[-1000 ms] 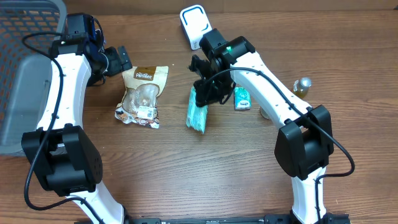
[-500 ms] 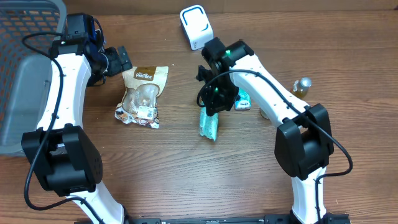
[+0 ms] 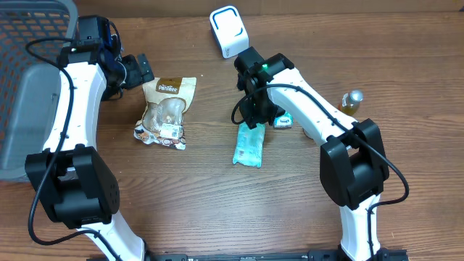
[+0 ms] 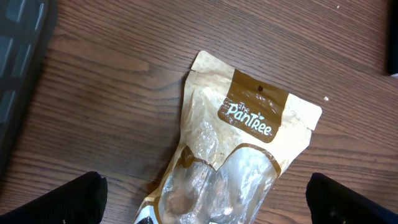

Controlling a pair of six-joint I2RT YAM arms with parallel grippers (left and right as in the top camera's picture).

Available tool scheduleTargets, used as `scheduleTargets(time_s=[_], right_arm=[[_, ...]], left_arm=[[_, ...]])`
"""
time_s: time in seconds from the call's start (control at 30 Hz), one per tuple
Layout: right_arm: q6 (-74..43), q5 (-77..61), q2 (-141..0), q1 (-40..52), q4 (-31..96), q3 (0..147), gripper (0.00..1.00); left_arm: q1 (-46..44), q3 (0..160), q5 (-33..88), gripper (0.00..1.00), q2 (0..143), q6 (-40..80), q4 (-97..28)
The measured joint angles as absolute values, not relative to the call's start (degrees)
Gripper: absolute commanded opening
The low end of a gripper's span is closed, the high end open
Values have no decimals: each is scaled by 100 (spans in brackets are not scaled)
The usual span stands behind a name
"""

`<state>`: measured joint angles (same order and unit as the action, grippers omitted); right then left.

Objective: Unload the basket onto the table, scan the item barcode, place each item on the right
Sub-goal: 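Open the right gripper and release the light-green packet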

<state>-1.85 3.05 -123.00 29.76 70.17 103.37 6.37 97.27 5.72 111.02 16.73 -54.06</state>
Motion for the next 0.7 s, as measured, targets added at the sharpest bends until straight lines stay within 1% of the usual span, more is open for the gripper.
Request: scheduleTargets(time_s=[0.1,0.23,0.43,0.7], right_arm=[[-617,421,-12300,2976,6757,10337,50],[-1194,-45,-12300,2982,6707,10335,45],[-1813,-504,-12300,3175,6602,10088,45],[-2226,-666,-12300,3754,5986,9478,43]], left_arm=[[637,9727,572,100,11102,1673,-5406],[637,9727,572,100,11102,1673,-5406],[637,9727,572,100,11102,1673,-5404],[637,9727,572,100,11102,1673,-5404]])
